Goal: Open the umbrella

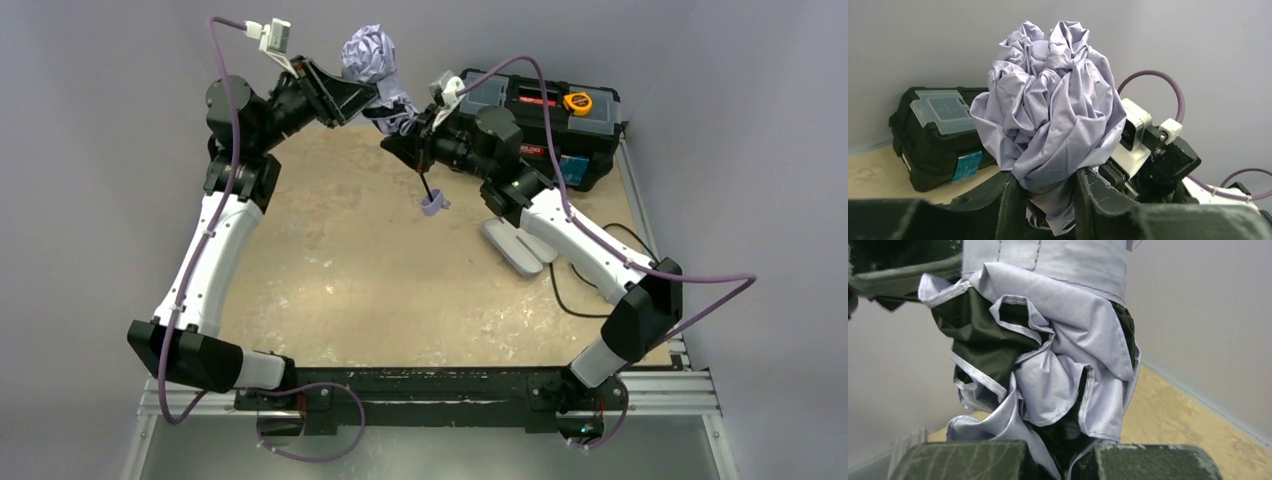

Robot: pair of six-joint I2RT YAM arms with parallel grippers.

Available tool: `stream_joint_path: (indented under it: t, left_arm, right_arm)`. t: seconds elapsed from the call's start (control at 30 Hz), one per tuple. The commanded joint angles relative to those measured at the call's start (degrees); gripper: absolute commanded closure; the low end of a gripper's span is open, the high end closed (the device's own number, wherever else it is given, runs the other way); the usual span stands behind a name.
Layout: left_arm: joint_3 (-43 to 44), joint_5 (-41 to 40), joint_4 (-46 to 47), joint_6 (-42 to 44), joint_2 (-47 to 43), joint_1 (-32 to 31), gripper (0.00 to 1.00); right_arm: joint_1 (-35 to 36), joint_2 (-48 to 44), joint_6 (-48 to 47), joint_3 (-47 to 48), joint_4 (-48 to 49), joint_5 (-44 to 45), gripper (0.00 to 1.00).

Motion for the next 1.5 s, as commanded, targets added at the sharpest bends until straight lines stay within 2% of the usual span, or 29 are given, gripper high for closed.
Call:
stream_joint_path:
  t: [0.0, 0.07, 0.13, 0.2, 0.33, 0.37, 0.43, 0.5, 0.63, 0.73, 0.8, 0.9, 1.07, 1.2, 1.23, 1.27, 1.4, 1.43, 1.47]
  left_arm:
    - [0.01, 5.76, -3.32, 9.36, -3.75, 4.94, 0.56]
    - [3.14, 12.35, -14.44, 20.95, -3.72, 6.98, 0.44]
    - [4.44, 16.48, -25.22, 36.41, -5.16, 9.26, 0.34]
    - [2.79, 18.0, -33.55, 54.38, -8.65, 11.1, 0.3]
    - [-1.09, 18.85, -47.09, 93.12, -15.64, 10.92, 0.23]
    - [-1.53, 18.21, -50.5, 100.6, -16.75, 9.9, 0.23]
    - [-1.6, 14.91, -56.15, 111.6, -17.94, 5.25, 0.26]
    - [-1.57, 11.54, -60.47, 119.04, -18.0, 0.45, 0.28]
    - [-3.62, 5.52, -61.33, 124.18, -17.66, -7.35, 0.17]
    - [-5.54, 0.92, -60.81, 127.96, -17.45, -11.62, 0.13]
    - [-6.02, -1.82, -60.63, 128.95, -16.54, -13.79, 0.11]
    - [-6.66, -7.7, -57.35, 127.82, -14.43, -16.32, 0.0]
    - [-10.13, -15.06, -48.97, 128.21, -11.89, -17.84, 0.0]
    - [-13.24, -17.55, -47.84, 131.86, -9.93, -18.26, 0.01]
    - [-14.07, -18.04, -47.55, 132.72, -9.53, -18.44, 0.08]
    - [-14.73, -19.43, -47.63, 133.41, -9.1, -18.86, 0.19]
    - [-15.3, -25.66, -47.46, 133.84, -7.24, -19.22, 0.77]
    - [-15.02, -26.66, -47.17, 132.51, -7.16, -18.94, 0.93]
    - [-14.53, -26.78, -46.94, 131.21, -7.33, -18.21, 1.0]
  right_arm:
    - [-2.04, -5.38, -10.35, 2.88, -10.64, -3.4, 1.0]
    - [-2.88, -4.73, -15.13, 5.99, -20.59, -7.3, 1.0]
    - [-3.48, -4.18, -18.07, 7.98, -28.11, -9.23, 1.0]
    - [-3.95, -3.68, -21.26, 8.86, -35.52, -11.22, 1.0]
    - [-4.0, -1.4, -27.67, 10.76, -49.85, -13.67, 1.0]
    - [-3.99, -0.62, -29.08, 11.29, -52.77, -14.13, 1.0]
    - [-3.97, 0.47, -31.51, 12.04, -56.31, -14.81, 1.0]
    - [-4.01, 0.95, -32.35, 12.23, -57.98, -15.28, 1.0]
    - [-3.86, 2.59, -32.97, 14.36, -60.69, -15.73, 1.0]
    - [-3.7, 3.51, -32.85, 15.53, -61.88, -16.3, 1.0]
    - [-3.32, 3.47, -32.92, 15.75, -61.86, -16.75, 1.0]
    - [-2.49, 3.72, -33.67, 16.44, -62.59, -17.72, 1.0]
    - [-1.32, 4.32, -35.72, 18.03, -65.11, -19.24, 1.0]
    - [-0.94, 6.11, -38.06, 21.4, -68.41, -21.16, 1.0]
    - [-0.93, 6.56, -38.39, 22.18, -69.04, -21.71, 1.0]
    - [-0.9, 6.89, -38.85, 22.75, -69.47, -21.84, 1.0]
    - [-1.49, 6.84, -39.49, 22.84, -71.6, -19.45, 1.0]
    - [-2.02, 6.29, -39.67, 21.63, -72.39, -17.0, 0.87]
    - [-2.92, 5.65, -39.56, 19.55, -72.58, -14.92, 0.78]
